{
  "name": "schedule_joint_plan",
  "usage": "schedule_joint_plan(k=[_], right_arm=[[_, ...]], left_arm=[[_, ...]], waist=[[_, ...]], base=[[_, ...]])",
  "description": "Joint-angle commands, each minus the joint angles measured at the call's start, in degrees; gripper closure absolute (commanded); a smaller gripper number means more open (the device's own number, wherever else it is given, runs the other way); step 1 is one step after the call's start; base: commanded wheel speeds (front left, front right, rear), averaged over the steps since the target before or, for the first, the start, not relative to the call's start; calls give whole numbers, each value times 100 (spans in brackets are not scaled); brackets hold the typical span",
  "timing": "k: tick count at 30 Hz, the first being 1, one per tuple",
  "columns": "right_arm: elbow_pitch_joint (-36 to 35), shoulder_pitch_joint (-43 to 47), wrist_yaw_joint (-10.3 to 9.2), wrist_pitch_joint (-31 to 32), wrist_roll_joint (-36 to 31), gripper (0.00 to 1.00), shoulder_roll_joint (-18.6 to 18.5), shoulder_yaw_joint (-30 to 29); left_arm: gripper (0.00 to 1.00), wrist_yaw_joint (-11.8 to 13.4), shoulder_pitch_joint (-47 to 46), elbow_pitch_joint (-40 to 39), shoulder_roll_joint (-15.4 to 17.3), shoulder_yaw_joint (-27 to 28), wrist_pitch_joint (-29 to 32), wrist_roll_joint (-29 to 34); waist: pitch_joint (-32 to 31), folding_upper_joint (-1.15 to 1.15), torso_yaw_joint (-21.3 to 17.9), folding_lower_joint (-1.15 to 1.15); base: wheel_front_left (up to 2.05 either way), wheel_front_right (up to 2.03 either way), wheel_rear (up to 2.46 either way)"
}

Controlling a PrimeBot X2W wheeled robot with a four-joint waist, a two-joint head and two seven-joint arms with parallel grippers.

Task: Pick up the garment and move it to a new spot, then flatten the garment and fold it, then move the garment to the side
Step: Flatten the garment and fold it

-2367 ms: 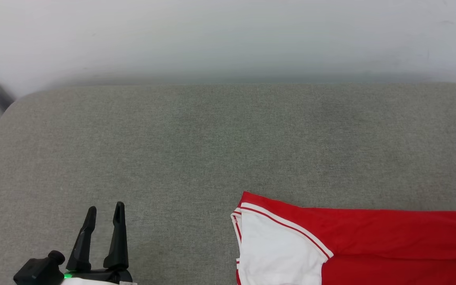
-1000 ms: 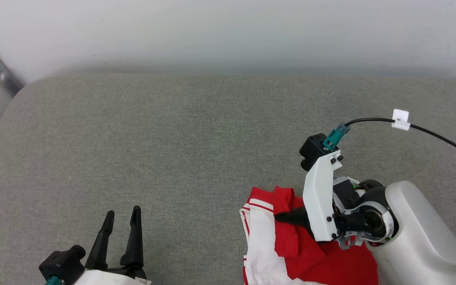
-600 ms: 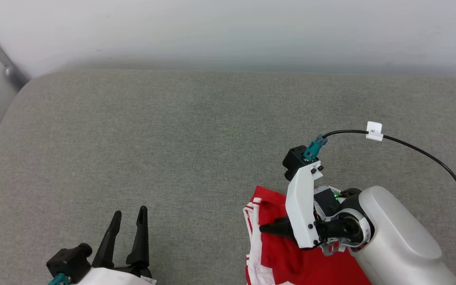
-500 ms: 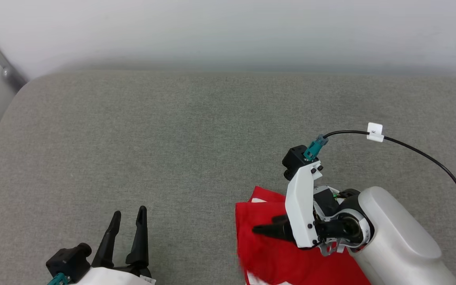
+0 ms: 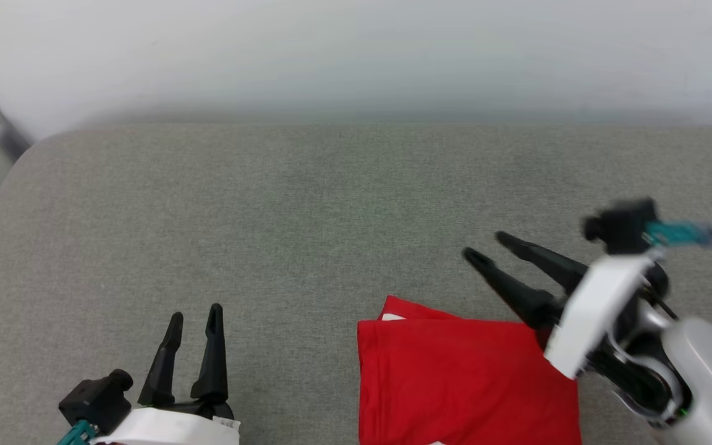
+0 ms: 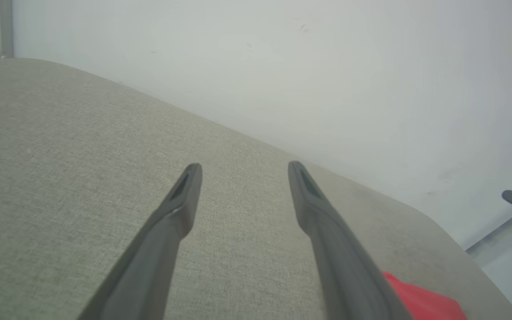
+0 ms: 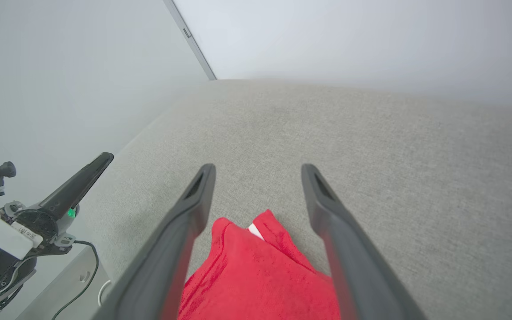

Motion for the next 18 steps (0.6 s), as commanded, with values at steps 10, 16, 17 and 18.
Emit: schedule_joint_plan(k=[10,16,17,18], right_arm=[[224,1735,-3,-3605,-987,0,-791,-299],[-623,2908,-5,-3618,-2481,0,434,-2188],[-808,3018,-4,-3621,-2705,0,631,-2433],[-937,3151,-3,-3621,-2909,0,782,-2592]], left_arm=[[0,-10,173,-451,-126,155,-11,358],[0,-11,321,-838,-125,246,-11,716],[0,-10,351,-883,-119,267,-11,801],[0,-10,376,-930,-115,299,-11,885]], waist=[[-91,0,-88,0],[-70,0,-190,0],[-73,0,-202,0],[-72,0,-208,0]], base=[[0,0,0],[0,0,0],[0,0,0],[0,0,0]])
